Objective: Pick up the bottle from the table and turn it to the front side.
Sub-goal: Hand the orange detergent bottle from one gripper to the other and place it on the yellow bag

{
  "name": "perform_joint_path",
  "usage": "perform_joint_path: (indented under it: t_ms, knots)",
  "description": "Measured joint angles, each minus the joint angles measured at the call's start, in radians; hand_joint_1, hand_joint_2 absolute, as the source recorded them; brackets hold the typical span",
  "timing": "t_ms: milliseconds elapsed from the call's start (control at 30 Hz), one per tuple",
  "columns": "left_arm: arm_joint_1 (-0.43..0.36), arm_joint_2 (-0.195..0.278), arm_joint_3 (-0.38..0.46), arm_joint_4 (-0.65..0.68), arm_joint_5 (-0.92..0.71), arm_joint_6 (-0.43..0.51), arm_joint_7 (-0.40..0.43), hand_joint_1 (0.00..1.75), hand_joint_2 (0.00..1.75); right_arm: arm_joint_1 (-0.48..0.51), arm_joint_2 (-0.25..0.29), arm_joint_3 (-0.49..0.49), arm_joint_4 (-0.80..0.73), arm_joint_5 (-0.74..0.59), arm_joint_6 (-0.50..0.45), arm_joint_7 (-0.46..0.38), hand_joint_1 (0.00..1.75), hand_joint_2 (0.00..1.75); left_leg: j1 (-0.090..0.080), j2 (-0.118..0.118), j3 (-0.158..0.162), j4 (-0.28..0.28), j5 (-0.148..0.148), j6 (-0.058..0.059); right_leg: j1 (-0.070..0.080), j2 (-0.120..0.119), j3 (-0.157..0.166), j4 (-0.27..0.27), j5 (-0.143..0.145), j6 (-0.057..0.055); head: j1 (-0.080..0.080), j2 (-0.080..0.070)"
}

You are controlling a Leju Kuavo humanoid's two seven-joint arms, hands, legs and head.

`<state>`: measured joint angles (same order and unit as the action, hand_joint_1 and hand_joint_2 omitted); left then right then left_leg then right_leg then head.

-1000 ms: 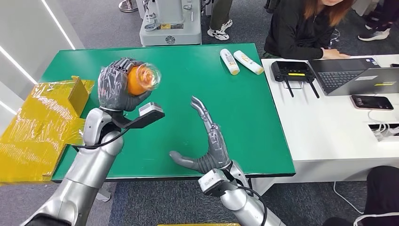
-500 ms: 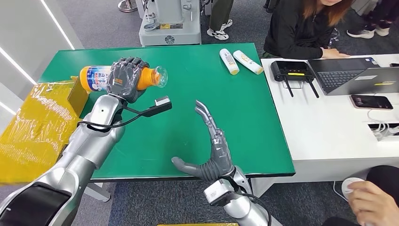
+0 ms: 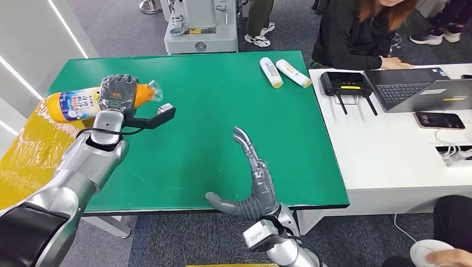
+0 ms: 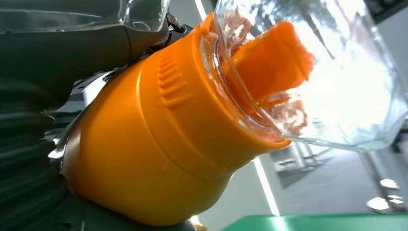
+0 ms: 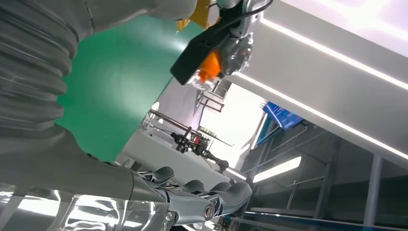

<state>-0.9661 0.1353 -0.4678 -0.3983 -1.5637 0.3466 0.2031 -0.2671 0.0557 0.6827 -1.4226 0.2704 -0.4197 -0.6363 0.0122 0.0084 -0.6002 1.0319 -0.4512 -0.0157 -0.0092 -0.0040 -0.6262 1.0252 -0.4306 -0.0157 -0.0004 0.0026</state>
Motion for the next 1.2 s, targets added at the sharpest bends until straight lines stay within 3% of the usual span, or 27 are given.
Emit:
perform_joint_path:
  t_ms: [333, 567, 700, 933, 1200]
  knots:
    - [-0.063, 0.077, -0.014, 0.009, -0.001, -0.075, 0.137, 1.75, 1.75, 0.045, -0.006, -0.023, -0.006, 0.009, 0.001, -0.010, 0.00, 1.75, 0.000, 0.000, 0.000, 0.000, 0.000, 0.000, 0.000, 0.000, 0.000, 0.000, 0.000, 0.000, 0.000, 0.000]
    - [-0.092, 0.111, -0.018, 0.009, -0.001, -0.087, 0.132, 1.75, 1.75, 0.062, -0.013, -0.028, -0.006, 0.004, -0.001, -0.017, 0.00, 1.75, 0.000, 0.001, 0.000, 0.000, 0.000, 0.000, 0.000, 0.000, 0.000, 0.000, 0.000, 0.000, 0.000, 0.000]
    - [-0.092, 0.131, -0.026, 0.009, 0.003, -0.069, 0.082, 1.75, 1.75, 0.066, -0.016, -0.035, -0.006, -0.003, 0.000, -0.021, 0.00, 1.75, 0.000, 0.000, 0.000, 0.000, 0.000, 0.000, 0.000, 0.000, 0.000, 0.000, 0.000, 0.000, 0.000, 0.000]
    - [-0.055, 0.140, -0.031, 0.012, -0.001, -0.061, 0.035, 1.75, 1.75, 0.068, -0.023, -0.049, -0.006, -0.018, 0.001, -0.027, 0.00, 1.75, 0.000, 0.000, 0.000, 0.000, 0.000, 0.000, 0.000, 0.000, 0.000, 0.000, 0.000, 0.000, 0.000, 0.000]
    - [0.067, 0.139, -0.031, 0.030, 0.023, -0.082, 0.024, 1.75, 1.75, 0.070, -0.033, -0.070, -0.006, -0.027, 0.007, -0.026, 0.00, 1.75, 0.000, 0.001, 0.000, 0.000, 0.000, 0.000, 0.000, 0.001, -0.001, 0.000, 0.000, 0.000, 0.000, 0.000]
